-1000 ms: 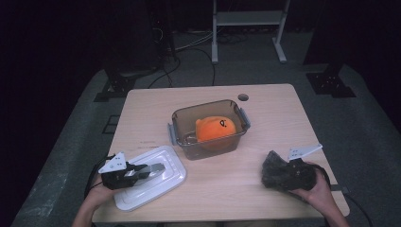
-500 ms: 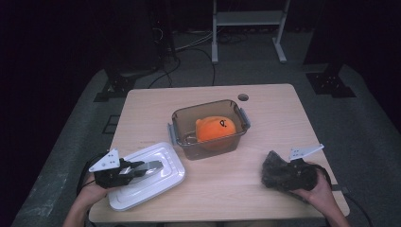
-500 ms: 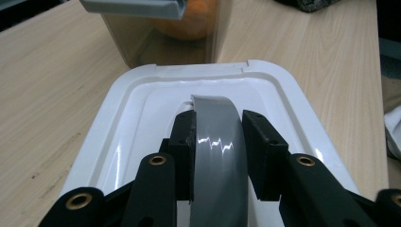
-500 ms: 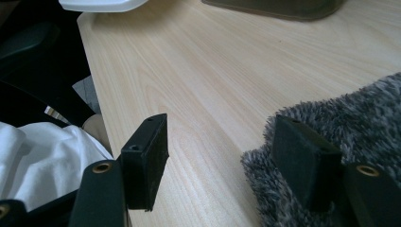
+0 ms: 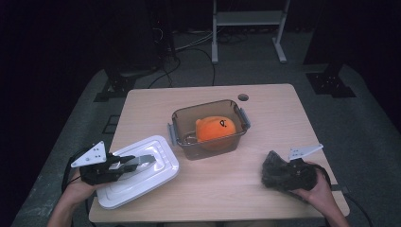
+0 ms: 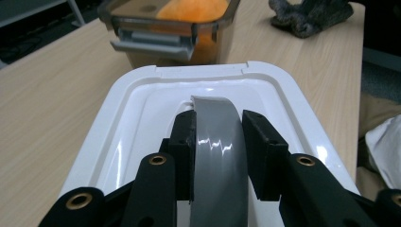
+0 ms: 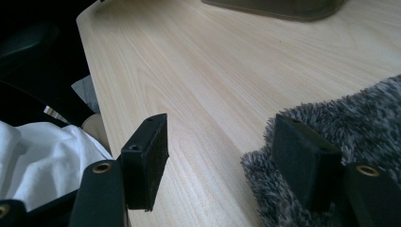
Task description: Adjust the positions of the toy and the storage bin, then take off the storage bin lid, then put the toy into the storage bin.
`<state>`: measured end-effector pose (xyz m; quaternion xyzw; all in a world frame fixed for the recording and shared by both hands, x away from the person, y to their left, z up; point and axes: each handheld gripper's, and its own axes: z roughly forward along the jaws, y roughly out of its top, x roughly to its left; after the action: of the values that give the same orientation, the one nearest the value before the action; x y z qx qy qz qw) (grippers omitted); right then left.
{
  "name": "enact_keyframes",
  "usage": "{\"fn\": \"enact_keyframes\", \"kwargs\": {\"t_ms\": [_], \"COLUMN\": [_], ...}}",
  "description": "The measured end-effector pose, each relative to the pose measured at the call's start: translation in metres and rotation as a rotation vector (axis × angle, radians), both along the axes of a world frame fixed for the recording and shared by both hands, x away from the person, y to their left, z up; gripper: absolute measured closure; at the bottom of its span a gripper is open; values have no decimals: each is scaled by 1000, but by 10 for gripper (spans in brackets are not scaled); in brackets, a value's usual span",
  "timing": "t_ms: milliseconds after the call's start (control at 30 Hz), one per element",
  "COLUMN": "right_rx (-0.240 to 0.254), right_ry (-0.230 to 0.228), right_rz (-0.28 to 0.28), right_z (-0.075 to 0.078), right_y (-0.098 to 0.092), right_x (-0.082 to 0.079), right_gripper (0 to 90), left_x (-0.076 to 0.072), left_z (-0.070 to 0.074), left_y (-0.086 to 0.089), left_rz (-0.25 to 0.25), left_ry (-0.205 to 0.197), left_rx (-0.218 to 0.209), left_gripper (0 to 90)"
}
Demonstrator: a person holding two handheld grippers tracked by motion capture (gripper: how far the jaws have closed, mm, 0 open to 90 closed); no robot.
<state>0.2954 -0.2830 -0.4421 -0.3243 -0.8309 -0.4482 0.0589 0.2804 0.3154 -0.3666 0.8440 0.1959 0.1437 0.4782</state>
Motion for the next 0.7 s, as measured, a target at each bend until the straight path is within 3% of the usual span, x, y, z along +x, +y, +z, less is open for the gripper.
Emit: {"fn": "enact_keyframes", "kwargs": {"t_ms": [200,700], "right_rx": [2,0], "right_ry": [-2,-3], "right_rz": [0,1], "right_z": [1,1], "right_y": [-1,1], "right_x": [0,1], "right_gripper": [359,359], "left_x": [-4,-2], "left_z": [24,65], "left_y": [3,-4], "left_rz": [-4,-19], "left_ry": [-22,-59], "left_rx": [-15,-37], "left_gripper": [669,669]}}
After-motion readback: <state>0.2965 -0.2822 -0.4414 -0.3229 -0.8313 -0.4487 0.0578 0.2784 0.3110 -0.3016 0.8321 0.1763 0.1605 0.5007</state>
